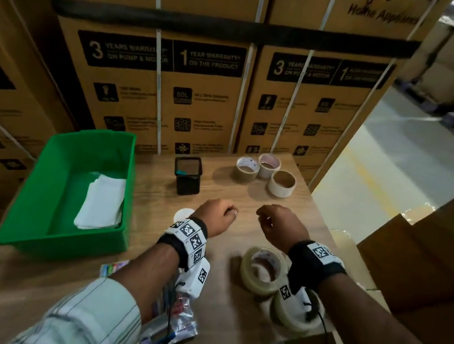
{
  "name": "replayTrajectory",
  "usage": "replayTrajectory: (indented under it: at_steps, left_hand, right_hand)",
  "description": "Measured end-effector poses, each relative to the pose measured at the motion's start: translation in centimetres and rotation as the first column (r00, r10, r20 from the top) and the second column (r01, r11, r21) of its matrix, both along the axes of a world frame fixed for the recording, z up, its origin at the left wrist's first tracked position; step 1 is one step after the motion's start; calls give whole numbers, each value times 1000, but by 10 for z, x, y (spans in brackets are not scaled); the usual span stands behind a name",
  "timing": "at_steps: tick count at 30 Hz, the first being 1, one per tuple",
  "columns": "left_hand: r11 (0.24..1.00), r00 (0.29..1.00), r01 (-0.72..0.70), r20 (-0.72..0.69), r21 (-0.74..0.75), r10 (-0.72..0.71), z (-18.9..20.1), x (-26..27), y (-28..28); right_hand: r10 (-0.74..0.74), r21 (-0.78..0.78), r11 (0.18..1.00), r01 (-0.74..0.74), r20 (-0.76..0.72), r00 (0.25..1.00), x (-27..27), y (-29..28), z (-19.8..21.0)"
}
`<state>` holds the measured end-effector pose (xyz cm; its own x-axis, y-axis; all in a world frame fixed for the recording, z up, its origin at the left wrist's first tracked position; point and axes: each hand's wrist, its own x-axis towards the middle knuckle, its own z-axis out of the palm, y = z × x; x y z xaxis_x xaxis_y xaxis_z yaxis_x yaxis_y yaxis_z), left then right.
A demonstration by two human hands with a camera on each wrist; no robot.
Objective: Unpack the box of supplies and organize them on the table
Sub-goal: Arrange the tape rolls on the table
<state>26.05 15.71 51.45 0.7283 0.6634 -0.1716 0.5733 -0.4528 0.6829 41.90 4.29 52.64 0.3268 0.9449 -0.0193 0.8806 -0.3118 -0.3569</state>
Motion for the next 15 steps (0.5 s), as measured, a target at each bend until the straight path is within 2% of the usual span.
replayTrajectory:
  at_steps: [4, 10, 15]
  left_hand:
    - [1000, 999, 10, -48, -19, -11, 3, 37, 18]
    - [1000, 996, 30, -83, 1, -30, 8, 105, 50]
    - [998, 987, -8, -162, 65, 18, 3, 164, 72]
  right_hand:
    - [-36, -4, 999, 37, 33, 999, 30, 16, 17]
    - [57, 0, 998, -58, 154, 986, 103, 58, 49]
    - [181, -169, 974, -151, 174, 968, 166, 99, 32]
